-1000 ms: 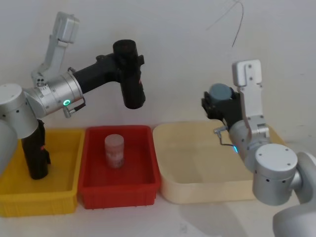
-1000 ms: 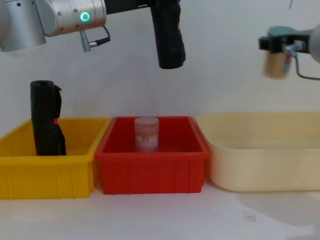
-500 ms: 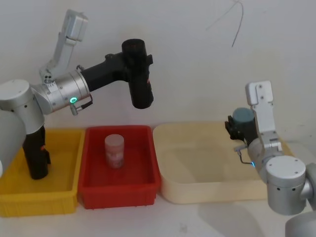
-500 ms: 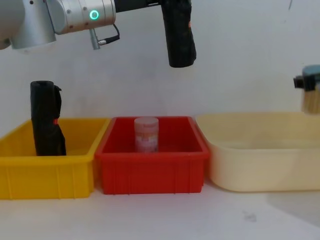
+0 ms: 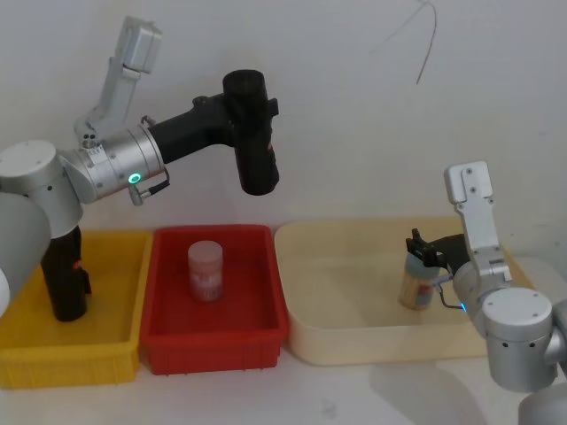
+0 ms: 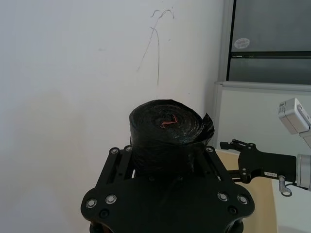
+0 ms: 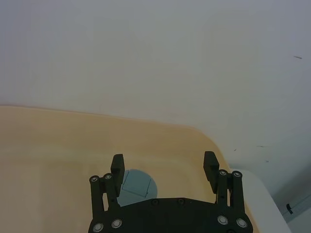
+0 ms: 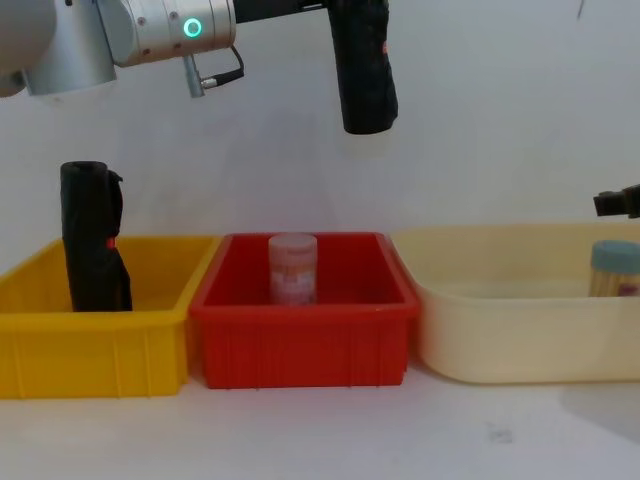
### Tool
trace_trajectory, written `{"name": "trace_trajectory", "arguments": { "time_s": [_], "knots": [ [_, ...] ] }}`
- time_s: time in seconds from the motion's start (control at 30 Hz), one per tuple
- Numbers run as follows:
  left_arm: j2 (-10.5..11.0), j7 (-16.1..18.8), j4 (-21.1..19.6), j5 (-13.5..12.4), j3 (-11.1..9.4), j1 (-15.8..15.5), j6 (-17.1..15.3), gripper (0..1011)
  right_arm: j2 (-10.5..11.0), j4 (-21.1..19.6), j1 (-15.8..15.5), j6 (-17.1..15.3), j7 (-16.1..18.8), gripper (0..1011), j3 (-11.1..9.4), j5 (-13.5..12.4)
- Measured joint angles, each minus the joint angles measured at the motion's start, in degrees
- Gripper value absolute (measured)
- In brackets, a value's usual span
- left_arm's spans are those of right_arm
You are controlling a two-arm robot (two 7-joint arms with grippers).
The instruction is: Pick up the garbage bag with the one hand and transfer it to the other hand.
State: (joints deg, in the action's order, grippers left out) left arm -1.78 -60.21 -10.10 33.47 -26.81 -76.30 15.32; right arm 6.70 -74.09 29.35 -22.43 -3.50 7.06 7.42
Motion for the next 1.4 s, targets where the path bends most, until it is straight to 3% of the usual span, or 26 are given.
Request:
{"name": "trace_trajectory", "arguments": {
  "time_s": [0.47,1.03,1.4],
  "knots": [
    [-0.3,-0.5,1.1,0.1,-0.1,-0.6,0.4,445,0.7,-4.1,-2.0,1.0,4.4,1001,-0.3,-1.6],
    [-0.4,-0.7,1.5,0.2,-0.2,-0.8,0.5,445,2.3,-11.8,-4.8,2.3,15.3,1001,-1.1,-8.3],
    [-0.4,-0.7,1.6,0.2,-0.2,-0.8,0.5,445,2.5,-15.2,-4.9,3.0,22.3,1000,0.2,-12.9]
  ]
}}
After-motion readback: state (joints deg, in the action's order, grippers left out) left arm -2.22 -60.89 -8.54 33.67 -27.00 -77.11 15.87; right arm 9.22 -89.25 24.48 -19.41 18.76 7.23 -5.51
